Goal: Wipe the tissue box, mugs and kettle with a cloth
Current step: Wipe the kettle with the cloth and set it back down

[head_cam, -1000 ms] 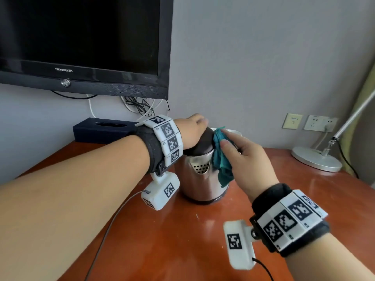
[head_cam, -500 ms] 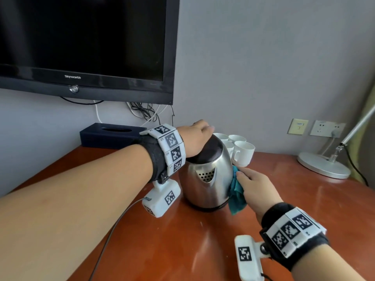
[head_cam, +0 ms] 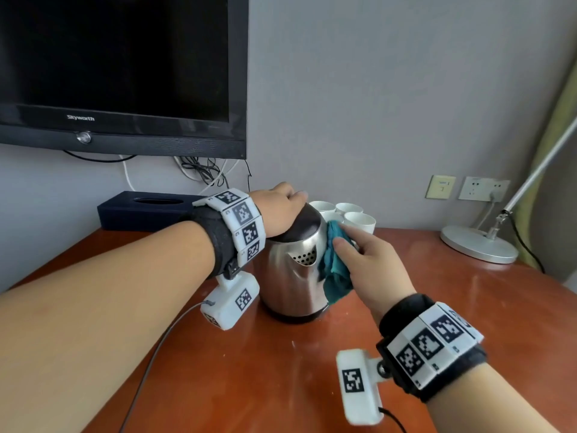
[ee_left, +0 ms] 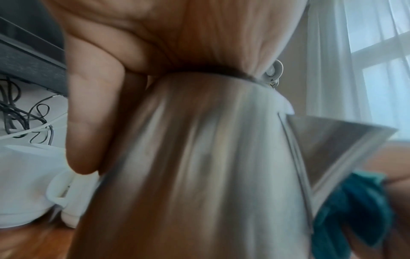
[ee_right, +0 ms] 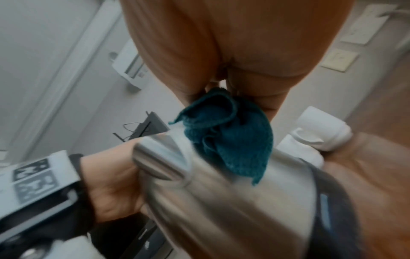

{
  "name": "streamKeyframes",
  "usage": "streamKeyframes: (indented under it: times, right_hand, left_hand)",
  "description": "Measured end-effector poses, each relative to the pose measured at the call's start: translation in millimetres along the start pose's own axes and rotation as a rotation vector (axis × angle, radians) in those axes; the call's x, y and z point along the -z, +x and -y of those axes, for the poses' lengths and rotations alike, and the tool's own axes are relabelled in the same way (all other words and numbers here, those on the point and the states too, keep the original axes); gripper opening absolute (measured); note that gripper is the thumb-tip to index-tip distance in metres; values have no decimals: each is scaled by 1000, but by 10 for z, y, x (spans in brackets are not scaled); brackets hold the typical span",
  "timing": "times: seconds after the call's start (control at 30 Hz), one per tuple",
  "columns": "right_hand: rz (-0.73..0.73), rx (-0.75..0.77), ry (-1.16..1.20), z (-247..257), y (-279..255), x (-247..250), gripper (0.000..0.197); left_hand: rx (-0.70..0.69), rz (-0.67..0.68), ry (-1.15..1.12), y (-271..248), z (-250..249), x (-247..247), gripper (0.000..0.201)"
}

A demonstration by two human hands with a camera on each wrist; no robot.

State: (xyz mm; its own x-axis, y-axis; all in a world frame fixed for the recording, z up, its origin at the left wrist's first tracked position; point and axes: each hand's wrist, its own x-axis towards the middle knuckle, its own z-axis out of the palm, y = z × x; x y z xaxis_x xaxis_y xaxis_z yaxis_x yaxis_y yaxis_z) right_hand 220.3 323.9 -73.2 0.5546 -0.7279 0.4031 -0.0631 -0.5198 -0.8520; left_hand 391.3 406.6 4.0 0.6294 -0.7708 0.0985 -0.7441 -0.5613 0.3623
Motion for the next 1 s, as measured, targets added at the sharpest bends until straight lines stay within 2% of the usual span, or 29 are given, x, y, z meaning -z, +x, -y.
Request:
streamKeyframes:
  times: [0.2, 0.3, 0.37, 0.47, 0.6, 0.77, 0.87, 1.0]
  right_hand:
    - [135, -222, -65, -395, 44, -61, 28]
    - [162, -430, 137, -519, 86, -89, 29]
    - [185, -508, 230, -537, 100, -87, 29]
    - [189, -476, 161, -576, 97, -96, 35]
    - [157, -414, 153, -561, 46, -139, 42]
    - [119, -343, 329, -352, 117, -85, 36]
    - [100, -244, 368, -119, 167, -44, 37]
    - [69, -198, 395, -91, 122, -51, 39]
  left_hand:
    - [40, -58, 23, 5, 108, -21, 49]
    - [35, -56, 46, -9, 132, -22, 52]
    - [22, -34, 50, -14, 167, -20, 55]
    - [24, 3, -6, -51, 236, -60, 58]
    - [44, -35, -38, -82, 248, -105, 51]
    - [96, -21, -7, -55, 190, -145, 61]
    - [129, -8, 89, -56, 159, -136, 79]
    - [64, -63, 204, -57, 167, -117, 82]
